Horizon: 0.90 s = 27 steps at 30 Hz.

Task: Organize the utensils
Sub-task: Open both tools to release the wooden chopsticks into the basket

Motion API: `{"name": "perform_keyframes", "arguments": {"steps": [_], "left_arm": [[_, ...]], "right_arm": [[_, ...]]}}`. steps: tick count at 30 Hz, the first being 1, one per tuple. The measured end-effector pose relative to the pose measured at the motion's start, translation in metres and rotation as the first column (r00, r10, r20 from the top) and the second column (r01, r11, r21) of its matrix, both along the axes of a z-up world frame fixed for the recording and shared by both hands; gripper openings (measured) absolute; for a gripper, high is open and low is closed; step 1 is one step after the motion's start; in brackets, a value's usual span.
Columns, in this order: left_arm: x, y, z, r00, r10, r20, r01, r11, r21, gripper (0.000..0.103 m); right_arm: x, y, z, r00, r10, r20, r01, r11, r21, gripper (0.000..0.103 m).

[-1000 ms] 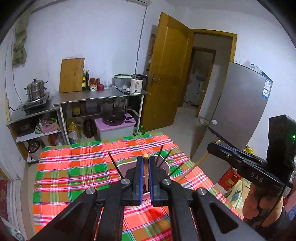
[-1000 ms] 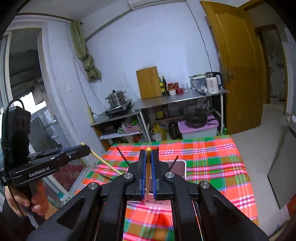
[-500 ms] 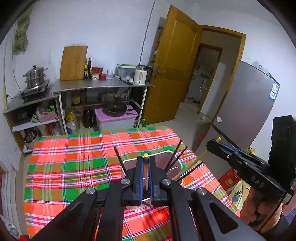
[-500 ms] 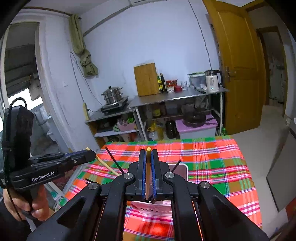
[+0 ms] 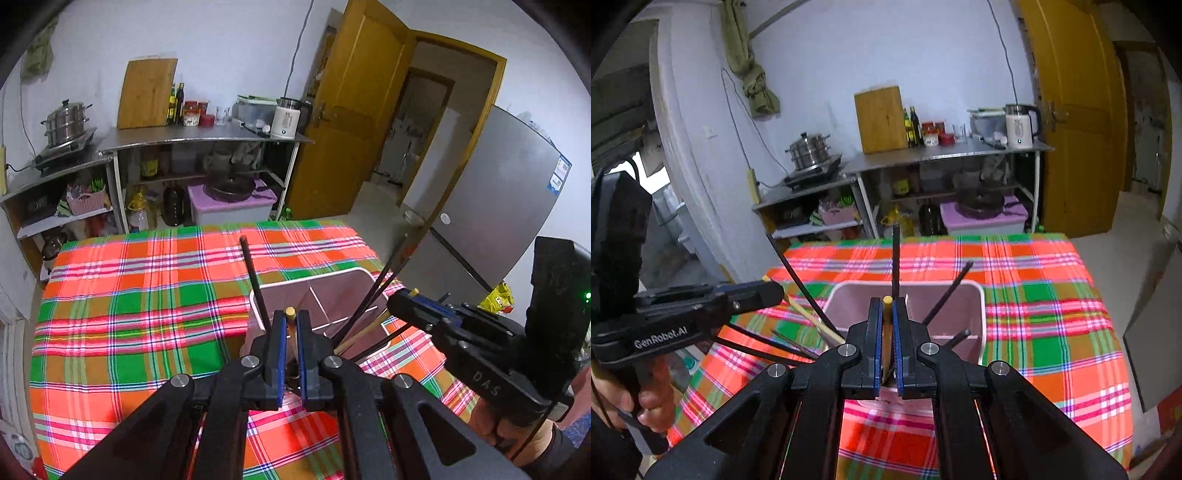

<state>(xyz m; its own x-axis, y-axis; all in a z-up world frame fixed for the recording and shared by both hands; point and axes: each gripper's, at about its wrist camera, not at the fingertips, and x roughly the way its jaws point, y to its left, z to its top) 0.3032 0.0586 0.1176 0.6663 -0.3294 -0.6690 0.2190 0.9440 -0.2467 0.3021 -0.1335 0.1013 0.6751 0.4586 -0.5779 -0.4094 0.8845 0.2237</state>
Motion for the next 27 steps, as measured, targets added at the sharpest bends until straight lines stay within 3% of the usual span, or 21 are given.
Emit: {"name": "perform_keyframes", "arguments": {"steps": [5, 8, 14, 25, 27], "left_arm": [[-0.001, -0.001, -0.003, 1.0, 0.001, 0.006, -0.001, 1.0, 0.007, 0.006], [-0.005, 0.001, 0.003, 1.0, 0.004, 0.024, -0.004, 1.0, 0.0, 0.007], [-0.019, 0.001, 0.018, 0.998, 0.009, 0.055, -0.01, 1.0, 0.018, 0.009], [-0.078, 0.0, 0.048, 0.989, 0.037, 0.146, -0.041, 0.999, 0.022, 0.01], [-0.093, -0.004, 0.048, 0.985, 0.038, 0.168, -0.044, 0.999, 0.032, 0.011]], "right_arm": [[0.001, -0.001, -0.004, 1.0, 0.004, -0.028, -0.004, 1.0, 0.0, 0.006], [-0.002, -0.004, 0.002, 1.0, 0.005, -0.014, -0.005, 1.0, 0.009, 0.016], [-0.016, -0.011, 0.022, 0.999, 0.023, 0.024, -0.023, 0.999, 0.023, 0.016], [-0.072, -0.036, 0.048, 0.995, -0.003, 0.101, -0.001, 0.999, 0.039, 0.018], [-0.085, -0.041, 0.05, 0.993, -0.013, 0.114, 0.008, 0.999, 0.043, 0.024]]}}
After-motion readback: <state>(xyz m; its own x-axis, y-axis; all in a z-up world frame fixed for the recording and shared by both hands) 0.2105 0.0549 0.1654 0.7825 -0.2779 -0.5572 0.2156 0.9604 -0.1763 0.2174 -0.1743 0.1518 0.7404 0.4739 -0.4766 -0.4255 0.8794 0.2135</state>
